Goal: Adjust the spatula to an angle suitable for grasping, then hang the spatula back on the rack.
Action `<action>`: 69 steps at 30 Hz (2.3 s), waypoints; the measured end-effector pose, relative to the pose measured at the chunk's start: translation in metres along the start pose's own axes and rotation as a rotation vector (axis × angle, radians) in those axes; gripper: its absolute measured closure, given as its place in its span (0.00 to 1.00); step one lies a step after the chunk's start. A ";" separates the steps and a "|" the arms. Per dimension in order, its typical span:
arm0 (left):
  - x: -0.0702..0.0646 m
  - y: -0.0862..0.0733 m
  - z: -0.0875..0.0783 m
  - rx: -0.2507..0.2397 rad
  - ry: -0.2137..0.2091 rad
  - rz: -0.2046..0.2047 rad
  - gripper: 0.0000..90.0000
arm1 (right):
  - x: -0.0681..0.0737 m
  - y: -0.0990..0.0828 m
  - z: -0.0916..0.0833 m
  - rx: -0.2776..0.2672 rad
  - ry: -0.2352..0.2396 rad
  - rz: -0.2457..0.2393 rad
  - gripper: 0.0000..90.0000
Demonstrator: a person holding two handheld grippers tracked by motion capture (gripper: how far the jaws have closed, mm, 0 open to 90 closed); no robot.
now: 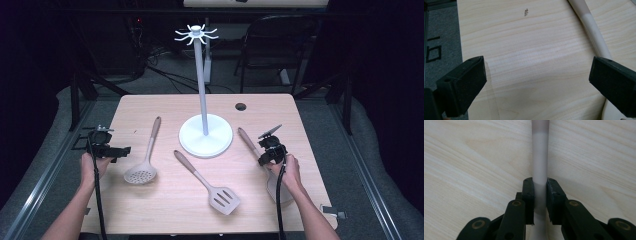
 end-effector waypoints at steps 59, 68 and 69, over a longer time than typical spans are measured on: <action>-0.068 0.040 -0.057 -0.153 -0.175 0.106 0.02 | 0.080 0.021 -0.049 -0.234 -0.027 -0.443 0.87; -0.080 0.043 -0.055 -0.147 -0.206 0.100 0.01 | 0.098 0.030 -0.047 -0.226 -0.040 -0.510 0.87; -0.083 0.044 -0.056 -0.155 -0.216 0.101 0.01 | 0.100 0.032 -0.047 -0.229 -0.039 -0.515 0.87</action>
Point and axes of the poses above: each handheld gripper's, and its own axes: z roughly forward along the jaws, y roughly out of its top, x roughly to its left, the point moved 6 cm from there along z, roughly forward along the jaws, and after that the axes turned 14 degrees about y, right-handed, at the moved point
